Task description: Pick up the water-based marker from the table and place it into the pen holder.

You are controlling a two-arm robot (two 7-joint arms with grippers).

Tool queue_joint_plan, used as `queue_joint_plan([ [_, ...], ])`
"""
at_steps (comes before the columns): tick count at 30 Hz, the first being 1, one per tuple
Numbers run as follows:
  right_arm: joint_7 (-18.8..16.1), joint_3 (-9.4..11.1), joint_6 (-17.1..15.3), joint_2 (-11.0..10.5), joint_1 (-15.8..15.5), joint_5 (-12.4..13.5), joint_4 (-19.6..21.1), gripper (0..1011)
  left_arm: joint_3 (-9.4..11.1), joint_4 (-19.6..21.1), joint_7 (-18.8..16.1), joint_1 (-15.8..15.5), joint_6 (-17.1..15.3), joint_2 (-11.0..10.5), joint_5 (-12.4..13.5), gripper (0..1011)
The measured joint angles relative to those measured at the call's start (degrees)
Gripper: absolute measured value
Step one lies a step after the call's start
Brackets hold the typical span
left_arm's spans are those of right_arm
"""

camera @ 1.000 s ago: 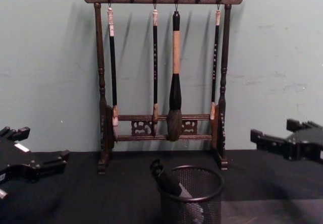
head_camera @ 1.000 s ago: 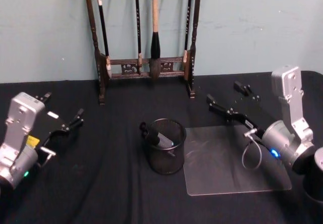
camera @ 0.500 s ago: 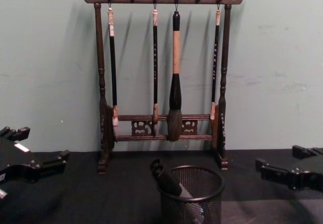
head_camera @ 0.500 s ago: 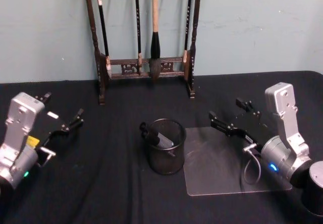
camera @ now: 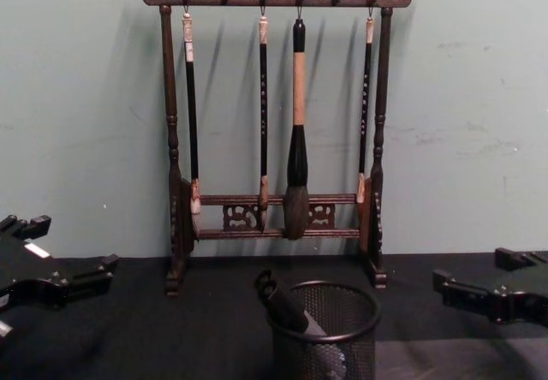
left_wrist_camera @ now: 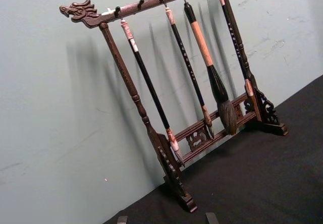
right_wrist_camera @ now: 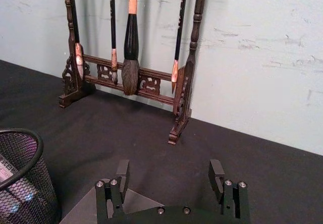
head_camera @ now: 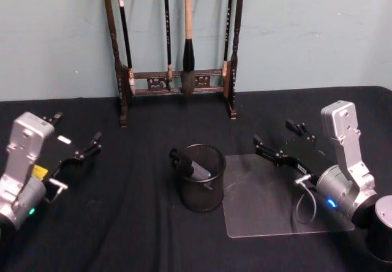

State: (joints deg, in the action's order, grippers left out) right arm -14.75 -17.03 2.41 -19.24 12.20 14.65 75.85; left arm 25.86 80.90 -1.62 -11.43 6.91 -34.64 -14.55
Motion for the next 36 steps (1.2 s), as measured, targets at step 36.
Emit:
queue_joint_plan([
  [36, -0.01, -0.02, 0.01, -0.05, 0.04, 0.12, 0.05, 1000, 0.00, 0.00, 0.00, 0.00, 0.00, 0.00, 0.00, 1001],
])
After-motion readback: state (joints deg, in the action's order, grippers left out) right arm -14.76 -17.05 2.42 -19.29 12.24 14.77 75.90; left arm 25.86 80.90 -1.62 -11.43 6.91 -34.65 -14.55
